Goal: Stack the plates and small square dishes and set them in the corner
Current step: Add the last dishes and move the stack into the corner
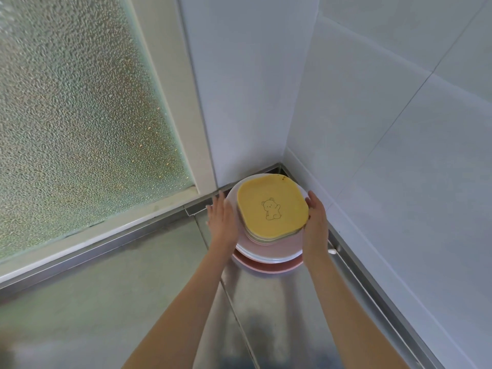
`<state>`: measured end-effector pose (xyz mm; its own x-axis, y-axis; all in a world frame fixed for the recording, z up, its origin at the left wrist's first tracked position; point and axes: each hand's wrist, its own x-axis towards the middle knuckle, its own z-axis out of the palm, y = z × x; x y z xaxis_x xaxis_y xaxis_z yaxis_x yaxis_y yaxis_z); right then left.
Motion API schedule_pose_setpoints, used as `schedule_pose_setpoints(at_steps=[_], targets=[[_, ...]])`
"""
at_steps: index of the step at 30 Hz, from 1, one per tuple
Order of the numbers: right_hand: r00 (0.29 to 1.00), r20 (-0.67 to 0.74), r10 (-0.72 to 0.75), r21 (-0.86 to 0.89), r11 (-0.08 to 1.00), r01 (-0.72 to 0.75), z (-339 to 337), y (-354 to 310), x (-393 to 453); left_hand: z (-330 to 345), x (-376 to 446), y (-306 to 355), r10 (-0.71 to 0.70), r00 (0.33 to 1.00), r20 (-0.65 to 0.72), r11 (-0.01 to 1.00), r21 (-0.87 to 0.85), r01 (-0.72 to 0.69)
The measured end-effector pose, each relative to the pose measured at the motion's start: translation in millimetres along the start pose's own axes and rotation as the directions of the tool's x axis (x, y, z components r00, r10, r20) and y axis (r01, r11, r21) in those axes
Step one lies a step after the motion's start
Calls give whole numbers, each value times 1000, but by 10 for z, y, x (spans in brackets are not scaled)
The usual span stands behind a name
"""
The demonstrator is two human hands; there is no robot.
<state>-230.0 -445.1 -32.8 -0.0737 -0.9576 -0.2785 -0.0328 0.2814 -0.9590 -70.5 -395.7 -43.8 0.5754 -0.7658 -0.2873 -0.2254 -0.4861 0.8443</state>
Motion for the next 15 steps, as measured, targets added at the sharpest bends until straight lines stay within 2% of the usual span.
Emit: schedule_pose_setpoints(at_steps=[2, 6, 15], targets=[[998, -67, -6, -24, 1000, 5, -103, 60, -16, -7, -53, -72, -13, 999, 50, 997, -82, 17], [996, -4, 86, -157, 984, -85, -181, 276, -35, 25, -122, -120, -10, 999, 40, 1000, -19, 11], [991, -49, 128, -117, 984, -133, -137, 248, -28, -28, -146, -109, -18, 995, 94, 1000, 3, 18]])
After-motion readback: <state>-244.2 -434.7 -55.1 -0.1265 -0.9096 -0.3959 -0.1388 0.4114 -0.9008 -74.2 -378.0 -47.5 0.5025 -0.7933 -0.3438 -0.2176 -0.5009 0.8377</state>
